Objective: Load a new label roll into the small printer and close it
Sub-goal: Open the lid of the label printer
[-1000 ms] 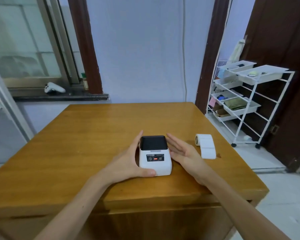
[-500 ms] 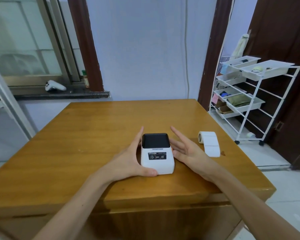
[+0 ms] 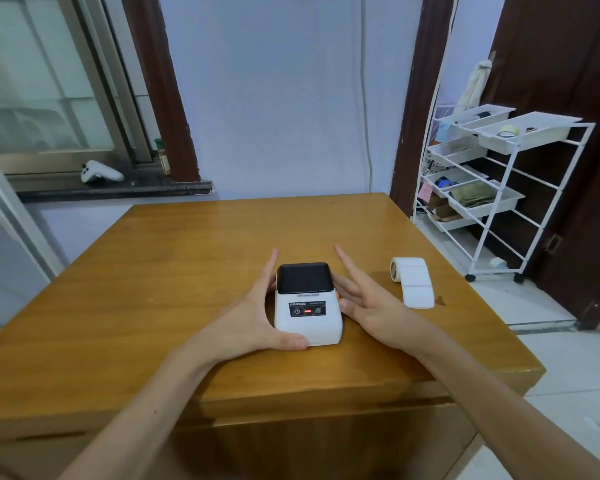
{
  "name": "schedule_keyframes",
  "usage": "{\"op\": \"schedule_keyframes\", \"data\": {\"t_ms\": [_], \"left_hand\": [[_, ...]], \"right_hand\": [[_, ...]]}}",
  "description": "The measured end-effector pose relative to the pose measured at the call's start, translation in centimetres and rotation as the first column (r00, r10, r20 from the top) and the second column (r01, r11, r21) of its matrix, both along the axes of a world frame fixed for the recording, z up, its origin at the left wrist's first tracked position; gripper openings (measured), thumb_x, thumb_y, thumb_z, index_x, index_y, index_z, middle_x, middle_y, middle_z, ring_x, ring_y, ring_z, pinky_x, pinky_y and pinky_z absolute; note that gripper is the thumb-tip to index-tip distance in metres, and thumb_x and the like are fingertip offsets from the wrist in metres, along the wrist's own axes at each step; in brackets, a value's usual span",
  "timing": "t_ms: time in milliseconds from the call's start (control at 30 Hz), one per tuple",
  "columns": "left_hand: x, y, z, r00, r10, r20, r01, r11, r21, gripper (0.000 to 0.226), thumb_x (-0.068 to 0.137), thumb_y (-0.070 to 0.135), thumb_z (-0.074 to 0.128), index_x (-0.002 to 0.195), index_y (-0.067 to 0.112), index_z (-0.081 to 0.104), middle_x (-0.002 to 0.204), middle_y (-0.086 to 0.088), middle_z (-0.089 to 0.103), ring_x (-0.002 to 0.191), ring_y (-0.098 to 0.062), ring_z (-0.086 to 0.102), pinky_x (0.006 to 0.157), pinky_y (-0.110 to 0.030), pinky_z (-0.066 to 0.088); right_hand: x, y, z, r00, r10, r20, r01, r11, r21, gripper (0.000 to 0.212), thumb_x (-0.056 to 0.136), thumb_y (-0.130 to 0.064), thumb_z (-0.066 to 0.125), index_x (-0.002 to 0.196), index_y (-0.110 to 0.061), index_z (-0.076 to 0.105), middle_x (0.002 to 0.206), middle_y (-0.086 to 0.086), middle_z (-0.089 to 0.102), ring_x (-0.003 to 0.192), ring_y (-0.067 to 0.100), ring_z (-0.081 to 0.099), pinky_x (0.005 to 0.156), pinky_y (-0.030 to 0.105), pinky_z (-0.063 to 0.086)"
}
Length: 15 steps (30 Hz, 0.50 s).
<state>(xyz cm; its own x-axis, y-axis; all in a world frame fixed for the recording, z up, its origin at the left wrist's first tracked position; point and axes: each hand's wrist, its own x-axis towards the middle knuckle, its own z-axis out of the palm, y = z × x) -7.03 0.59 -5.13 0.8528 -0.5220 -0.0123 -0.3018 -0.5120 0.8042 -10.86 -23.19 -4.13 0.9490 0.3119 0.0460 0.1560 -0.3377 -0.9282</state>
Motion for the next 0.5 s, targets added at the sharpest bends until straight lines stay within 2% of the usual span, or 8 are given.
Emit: {"op": "schedule_keyframes", "data": {"t_ms": [133, 200, 267, 367, 500], "left_hand": [[-0.07, -0.01, 0.10, 1.000, -0.003, -0.010, 0.003, 1.000, 0.002, 0.139, 0.043, 0.072, 0.091, 0.130, 0.078, -0.018, 0.163, 0.022, 0.021, 0.149, 0.005, 0.022, 0.126, -0.038, 0.021], [-0.14, -0.04, 0.24, 1.000, -0.006, -0.017, 0.006, 1.000, 0.007, 0.140, 0.045, 0.070, 0.091, 0.133, 0.075, -0.018, 0.158, 0.027, 0.021, 0.147, 0.007, 0.021, 0.125, -0.035, 0.020], [-0.22, -0.08, 0.37, 1.000, -0.003, -0.019, 0.003, 1.000, 0.011, 0.141, 0.045, 0.070, 0.091, 0.134, 0.073, -0.019, 0.159, 0.024, 0.022, 0.147, 0.006, 0.021, 0.125, -0.034, 0.020], [-0.35, -0.09, 0.46, 1.000, 0.003, -0.012, -0.003, 1.000, 0.011, 0.137, 0.044, 0.072, 0.090, 0.129, 0.079, -0.017, 0.166, 0.017, 0.019, 0.151, 0.001, 0.021, 0.126, -0.038, 0.020], [-0.46, -0.13, 0.52, 1.000, 0.012, 0.001, -0.012, 1.000, 0.022, 0.134, 0.043, 0.075, 0.089, 0.122, 0.086, -0.018, 0.166, 0.018, 0.020, 0.151, -0.002, 0.023, 0.126, -0.044, 0.022]], "right_hand": [[-0.14, 0.06, -0.15, 1.000, -0.008, 0.017, 0.009, 0.999, -0.038, 0.086, 0.100, 0.001, 0.043, 0.144, -0.059, 0.000, 0.161, -0.004, 0.025, 0.145, 0.004, 0.027, 0.121, 0.035, 0.025], [-0.19, 0.12, -0.09, 1.000, -0.008, 0.020, 0.010, 0.997, -0.076, 0.085, 0.100, 0.002, 0.043, 0.147, -0.055, 0.000, 0.161, -0.004, 0.024, 0.145, 0.003, 0.026, 0.121, 0.033, 0.024], [-0.21, 0.13, 0.03, 1.000, -0.015, 0.010, 0.016, 0.997, -0.077, 0.085, 0.099, 0.002, 0.043, 0.149, -0.052, 0.000, 0.161, -0.003, 0.024, 0.145, 0.004, 0.027, 0.120, 0.030, 0.025], [-0.10, 0.09, 0.27, 0.999, -0.047, -0.026, 0.047, 0.999, -0.011, 0.084, 0.099, 0.000, 0.045, 0.150, -0.050, 0.000, 0.158, -0.006, 0.032, 0.142, 0.006, 0.034, 0.116, 0.026, 0.030], [0.33, 0.32, 0.20, 0.987, -0.146, -0.065, 0.154, 0.977, 0.147, 0.067, 0.099, -0.025, 0.053, 0.150, -0.048, 0.016, 0.152, -0.006, 0.043, 0.134, 0.010, 0.047, 0.114, 0.039, 0.037]]}}
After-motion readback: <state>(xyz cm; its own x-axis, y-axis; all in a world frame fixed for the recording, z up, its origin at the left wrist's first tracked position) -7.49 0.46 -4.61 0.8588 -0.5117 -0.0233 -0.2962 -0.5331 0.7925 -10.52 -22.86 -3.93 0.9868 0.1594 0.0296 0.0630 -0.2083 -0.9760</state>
